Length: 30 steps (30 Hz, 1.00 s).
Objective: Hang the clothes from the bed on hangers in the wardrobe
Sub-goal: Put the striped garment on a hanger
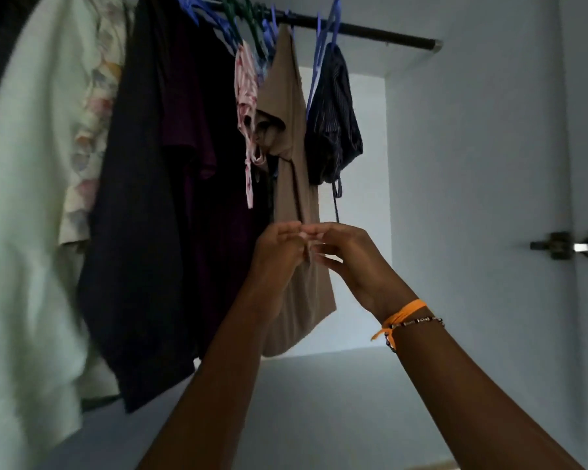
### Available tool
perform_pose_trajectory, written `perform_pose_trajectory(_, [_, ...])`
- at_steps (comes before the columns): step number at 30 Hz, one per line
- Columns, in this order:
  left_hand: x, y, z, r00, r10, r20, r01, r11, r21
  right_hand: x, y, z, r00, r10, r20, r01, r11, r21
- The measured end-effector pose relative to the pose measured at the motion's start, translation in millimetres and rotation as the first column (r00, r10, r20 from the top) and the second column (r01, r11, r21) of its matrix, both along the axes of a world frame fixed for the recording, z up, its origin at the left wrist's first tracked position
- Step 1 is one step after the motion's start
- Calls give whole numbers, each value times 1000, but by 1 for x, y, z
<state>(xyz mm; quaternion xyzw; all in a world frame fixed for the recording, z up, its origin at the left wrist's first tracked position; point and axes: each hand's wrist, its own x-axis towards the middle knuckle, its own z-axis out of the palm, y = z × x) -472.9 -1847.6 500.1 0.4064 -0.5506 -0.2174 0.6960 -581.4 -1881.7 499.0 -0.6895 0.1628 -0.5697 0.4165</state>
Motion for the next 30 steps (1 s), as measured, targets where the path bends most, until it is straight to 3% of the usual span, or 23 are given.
perform_pose_trajectory(8, [-4,131,-86,993,66,-94,-53,990,132,-6,122,-81,975,157,-159,-143,985,95])
perform_pose_trajectory(13, [-16,224,-156,941,212,-265,-132,948,289,-19,204,-136,946,285,-156,-238,935,264])
perform_pose_trajectory(17, [-39,319,-214,911,263,-316,-136,918,372,-33,277,-193,916,362,-173,-275,880,387])
perform_pose_trajectory(25, [-62,533,-309,757,532,-378,-271,783,559,-24,469,-312,754,637,-162,-383,626,679])
perform_pose_trajectory(30, [-64,695,-359,511,739,-439,-366,649,667,2,619,-361,564,815,-136,-413,420,808])
